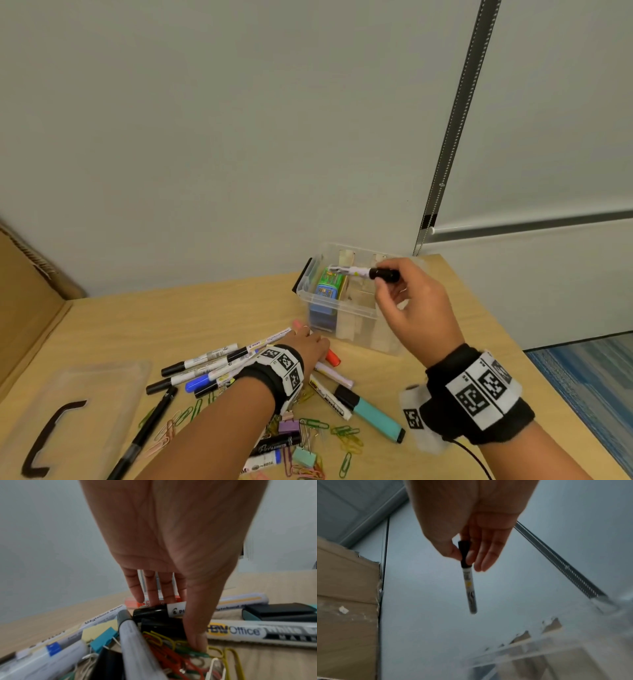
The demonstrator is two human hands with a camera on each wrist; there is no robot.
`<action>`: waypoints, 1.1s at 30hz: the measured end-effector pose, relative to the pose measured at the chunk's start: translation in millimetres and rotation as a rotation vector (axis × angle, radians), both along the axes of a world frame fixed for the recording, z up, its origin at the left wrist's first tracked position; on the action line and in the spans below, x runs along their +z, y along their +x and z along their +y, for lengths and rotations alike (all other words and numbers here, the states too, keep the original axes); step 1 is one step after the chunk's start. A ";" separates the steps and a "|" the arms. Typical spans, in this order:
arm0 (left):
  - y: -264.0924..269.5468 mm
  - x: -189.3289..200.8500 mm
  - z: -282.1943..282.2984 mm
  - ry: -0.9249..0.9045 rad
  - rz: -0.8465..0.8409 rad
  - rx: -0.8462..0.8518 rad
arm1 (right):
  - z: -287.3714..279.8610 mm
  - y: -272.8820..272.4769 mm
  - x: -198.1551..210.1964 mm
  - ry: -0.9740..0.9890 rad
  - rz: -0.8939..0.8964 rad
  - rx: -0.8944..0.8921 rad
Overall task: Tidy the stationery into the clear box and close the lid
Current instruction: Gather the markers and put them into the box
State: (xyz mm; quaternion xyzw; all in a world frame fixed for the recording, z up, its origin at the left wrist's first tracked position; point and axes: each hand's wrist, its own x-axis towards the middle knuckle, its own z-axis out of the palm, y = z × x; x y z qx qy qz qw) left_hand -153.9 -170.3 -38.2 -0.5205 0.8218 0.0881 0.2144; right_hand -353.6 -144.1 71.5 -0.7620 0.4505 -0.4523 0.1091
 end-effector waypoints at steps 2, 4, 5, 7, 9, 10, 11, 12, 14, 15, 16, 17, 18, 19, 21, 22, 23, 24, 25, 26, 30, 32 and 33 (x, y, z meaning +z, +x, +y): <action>2.0 -0.3 -0.5 0.011 0.027 0.008 | -8.1 -1.0 -2.5 -0.061 0.047 -0.079; 2.1 0.1 -1.6 0.034 0.027 0.011 | -18.0 1.4 -9.6 -0.030 0.179 -0.140; 1.7 0.7 -1.7 0.051 0.004 0.010 | -23.0 3.8 -13.6 0.004 0.259 -0.158; 0.7 1.1 -1.8 0.070 -0.037 0.015 | -32.4 11.2 -20.9 0.075 0.431 -0.188; 1.8 0.2 -1.9 0.056 -0.013 0.023 | -41.0 20.6 -25.4 0.090 0.593 -0.237; 2.8 0.5 -0.8 0.045 0.002 0.023 | -45.3 25.3 -27.2 0.089 0.660 -0.269; 4.1 0.7 0.4 0.035 0.018 0.024 | -49.4 29.9 -28.6 0.097 0.717 -0.295; 5.6 0.6 1.4 0.023 0.034 0.024 | -53.4 33.8 -30.9 0.132 0.763 -0.300; 8.6 1.5 4.3 0.000 0.064 0.028 | -56.4 39.3 -37.1 0.296 0.808 -0.237; 10.2 2.6 6.2 -0.009 0.085 0.040 | -55.7 40.5 -40.4 0.377 0.811 -0.184; 12.3 4.1 8.5 -0.018 0.109 0.056 | -54.3 39.8 -43.5 0.409 0.802 -0.135; 15.4 6.2 11.3 -0.031 0.136 0.071 | -52.1 37.7 -46.5 0.383 0.770 -0.105; 19.1 9.7 14.9 -0.046 0.164 0.088 | -47.9 33.9 -48.8 0.316 0.714 -0.093; 23.8 13.8 19.2 -0.064 0.192 0.103 | -41.9 29.9 -50.6 0.221 0.638 -0.096; 35.6 22.1 29.8 -0.102 0.261 0.141 | -27.2 22.7 -56.8 0.059 0.495 -0.078; 42.5 25.0 35.5 -0.118 0.310 0.167 | -18.3 19.6 -60.4 0.026 0.467 -0.036; 49.4 26.2 40.9 -0.134 0.364 0.200 | -9.2 16.8 -64.8 0.037 0.493 0.027; 55.9 26.8 46.3 -0.151 0.415 0.237 | -1.9 14.8 -70.9 0.096 0.560 0.092; 61.8 26.9 51.3 -0.168 0.451 0.269 | 3.8 13.3 -77.5 0.206 0.647 0.141; 67.0 26.6 55.9 -0.182 0.473 0.293 | 6.9 11.1 -84.6 0.345 0.741 0.164; 82.6 24.6 68.6 -0.210 0.533 0.341 | 10.9 6.2 -111.0 0.763 0.975 0.184; 86.4 22.9 72.8 -0.218 0.546 0.358 | 13.9 9.8 -120.1 0.742 0.958 0.201; 87.3 22.2 74.4 -0.217 0.545 0.365 | 14.9 11.6 -123.2 0.723 0.947 0.209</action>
